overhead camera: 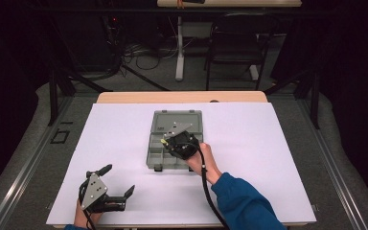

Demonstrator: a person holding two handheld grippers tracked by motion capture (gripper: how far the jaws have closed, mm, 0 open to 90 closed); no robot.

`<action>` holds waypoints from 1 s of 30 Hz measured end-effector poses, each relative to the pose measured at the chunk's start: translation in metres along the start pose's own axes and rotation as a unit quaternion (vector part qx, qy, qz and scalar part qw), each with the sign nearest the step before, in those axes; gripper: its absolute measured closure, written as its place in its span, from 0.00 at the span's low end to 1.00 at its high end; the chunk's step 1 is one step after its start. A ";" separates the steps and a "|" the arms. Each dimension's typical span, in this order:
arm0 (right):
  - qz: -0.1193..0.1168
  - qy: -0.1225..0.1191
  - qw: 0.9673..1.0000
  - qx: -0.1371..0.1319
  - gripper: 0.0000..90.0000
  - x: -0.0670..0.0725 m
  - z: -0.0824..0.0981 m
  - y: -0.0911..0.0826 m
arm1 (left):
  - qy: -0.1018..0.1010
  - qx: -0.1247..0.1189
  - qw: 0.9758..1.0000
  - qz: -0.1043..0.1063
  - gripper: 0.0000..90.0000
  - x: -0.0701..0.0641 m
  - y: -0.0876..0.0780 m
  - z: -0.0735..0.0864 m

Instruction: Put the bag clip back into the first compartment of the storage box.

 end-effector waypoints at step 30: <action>0.009 0.008 1.000 0.021 0.89 -0.011 -0.012 0.022 | 0.000 -0.001 1.000 -0.002 0.00 0.000 0.000 0.000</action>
Point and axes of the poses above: each handheld gripper's, and its own axes: y roughly forward along the jaws, z roughly out of its underside, x roughly to its left, the point moved 10 cm from there along y, roughly forward along the jaws, and after that the axes turned 10 degrees about y, right-handed, at the moved point
